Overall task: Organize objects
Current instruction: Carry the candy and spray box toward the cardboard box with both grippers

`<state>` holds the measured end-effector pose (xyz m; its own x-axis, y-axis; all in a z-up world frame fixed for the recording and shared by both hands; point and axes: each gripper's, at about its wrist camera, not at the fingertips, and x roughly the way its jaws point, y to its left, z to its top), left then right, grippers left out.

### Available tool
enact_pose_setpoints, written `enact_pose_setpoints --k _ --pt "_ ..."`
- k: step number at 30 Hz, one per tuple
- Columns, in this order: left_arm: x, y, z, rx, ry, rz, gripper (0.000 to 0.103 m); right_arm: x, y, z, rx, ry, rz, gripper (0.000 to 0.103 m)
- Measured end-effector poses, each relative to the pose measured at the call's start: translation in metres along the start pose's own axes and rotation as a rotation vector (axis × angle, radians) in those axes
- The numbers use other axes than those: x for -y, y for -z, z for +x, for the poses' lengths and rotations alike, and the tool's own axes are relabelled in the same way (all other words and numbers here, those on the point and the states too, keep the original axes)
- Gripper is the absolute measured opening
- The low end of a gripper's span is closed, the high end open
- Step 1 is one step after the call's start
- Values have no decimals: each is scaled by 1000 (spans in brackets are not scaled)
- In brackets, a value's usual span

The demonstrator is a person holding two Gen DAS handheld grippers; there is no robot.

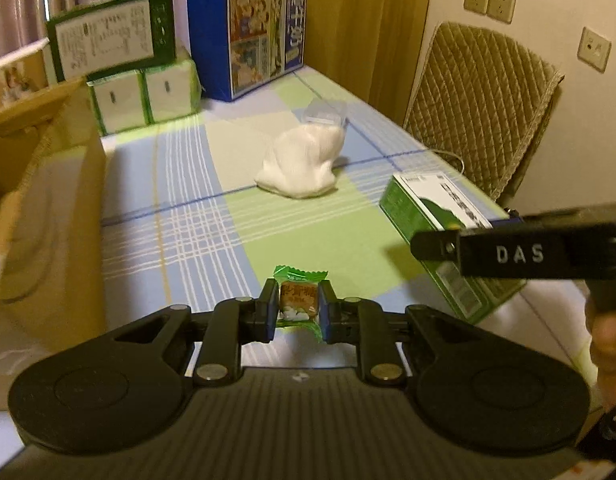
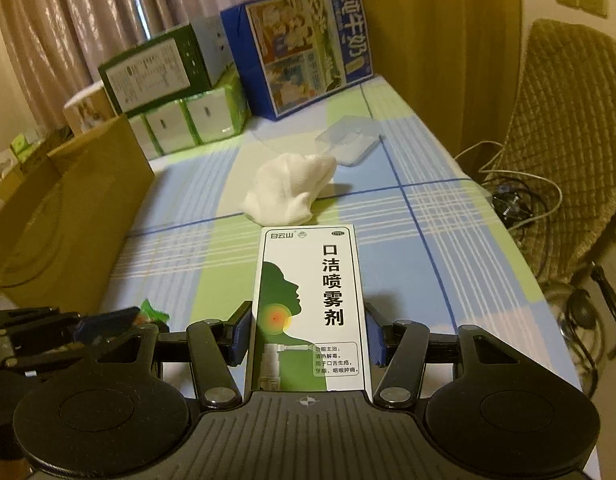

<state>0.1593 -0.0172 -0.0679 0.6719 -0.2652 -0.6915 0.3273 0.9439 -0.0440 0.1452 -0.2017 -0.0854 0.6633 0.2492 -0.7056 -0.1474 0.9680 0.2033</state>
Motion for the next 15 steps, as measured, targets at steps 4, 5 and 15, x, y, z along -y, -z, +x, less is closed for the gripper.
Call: enact_pose_setpoints --k 4,5,15 --pt "1 -5 -34 5 -20 -12 16 -6 5 -32 21 -3 26 53" --pt "1 -6 -43 10 -23 -18 16 -8 6 -39 25 -3 30 53" --pt "-3 -12 -130 78 -45 -52 16 -47 11 -105 40 4 -42 53"
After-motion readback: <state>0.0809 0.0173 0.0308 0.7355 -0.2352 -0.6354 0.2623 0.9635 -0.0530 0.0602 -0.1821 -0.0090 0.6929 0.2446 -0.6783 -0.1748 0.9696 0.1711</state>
